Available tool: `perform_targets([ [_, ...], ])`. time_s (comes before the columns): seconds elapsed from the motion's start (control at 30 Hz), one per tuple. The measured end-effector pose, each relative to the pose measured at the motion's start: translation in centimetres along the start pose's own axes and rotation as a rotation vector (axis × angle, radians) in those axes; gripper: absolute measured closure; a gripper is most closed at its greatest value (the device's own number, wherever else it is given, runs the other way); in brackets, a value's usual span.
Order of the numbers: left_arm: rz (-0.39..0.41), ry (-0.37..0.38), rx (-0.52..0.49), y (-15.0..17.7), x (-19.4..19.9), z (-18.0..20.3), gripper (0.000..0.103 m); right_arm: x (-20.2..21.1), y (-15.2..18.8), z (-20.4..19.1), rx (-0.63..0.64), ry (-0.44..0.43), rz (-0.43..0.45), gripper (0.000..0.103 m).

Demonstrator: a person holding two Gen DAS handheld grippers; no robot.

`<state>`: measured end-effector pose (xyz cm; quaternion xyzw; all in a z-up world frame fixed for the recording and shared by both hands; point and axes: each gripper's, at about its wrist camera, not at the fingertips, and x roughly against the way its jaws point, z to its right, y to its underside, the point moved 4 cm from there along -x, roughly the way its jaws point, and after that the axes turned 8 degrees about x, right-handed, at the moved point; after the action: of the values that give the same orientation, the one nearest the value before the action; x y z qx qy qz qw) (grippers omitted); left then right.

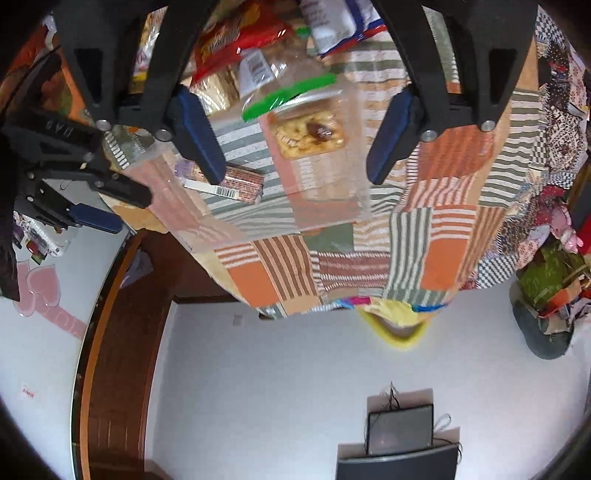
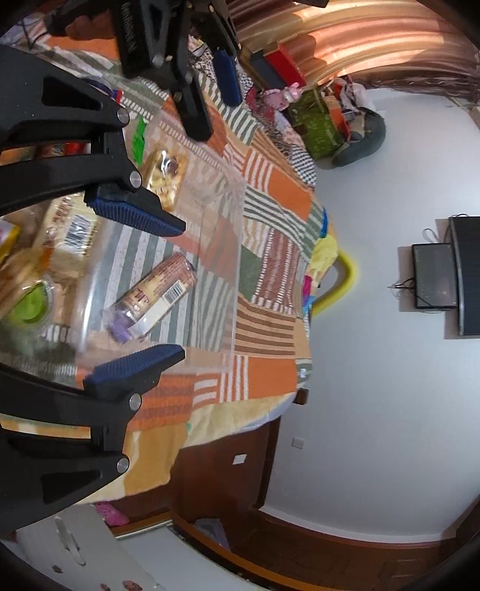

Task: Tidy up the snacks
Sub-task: 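Grasp white-blue snack bag with left tool while right tool grasps wafer roll pack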

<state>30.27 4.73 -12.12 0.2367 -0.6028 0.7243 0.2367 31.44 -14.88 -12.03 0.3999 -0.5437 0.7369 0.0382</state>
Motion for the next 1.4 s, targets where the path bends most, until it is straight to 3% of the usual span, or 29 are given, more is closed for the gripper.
perform_targets([
  [0.17, 0.015, -0.034, -0.031, 1.6, 2.9, -1.3, 0.013, 1.9, 0.8, 0.3, 0.004, 0.002, 0.022, 0.043],
  [0.4, -0.056, -0.069, -0.007, 6.0, 3.5, -4.0, 0.013, 3.6, 3.1, 0.3, 0.007, 0.007, 0.033, 0.038],
  [0.63, -0.169, -0.086, 0.076, 10.5, 1.3, -6.0, 0.013, 2.7, 6.2, 0.5, -0.009, 0.006, -0.035, 0.036],
  [0.97, -0.247, -0.111, 0.122, 13.8, -1.6, -7.0, 0.013, 0.0, 9.3, 0.1, -0.018, -0.029, -0.125, 0.037],
  [1.2, -0.292, -0.111, 0.128, 15.4, -3.3, -7.0, 0.013, -1.0, 10.3, -0.7, -0.003, -0.078, -0.161, 0.057],
  [1.27, -0.292, -0.112, 0.128, 15.6, -3.6, -6.9, 0.014, -1.0, 10.6, -1.0, 0.003, -0.091, -0.171, 0.069],
  [1.4, -0.288, -0.117, 0.131, 15.7, -3.7, -6.7, 0.027, -0.5, 11.0, -1.4, 0.005, -0.097, -0.171, 0.081],
])
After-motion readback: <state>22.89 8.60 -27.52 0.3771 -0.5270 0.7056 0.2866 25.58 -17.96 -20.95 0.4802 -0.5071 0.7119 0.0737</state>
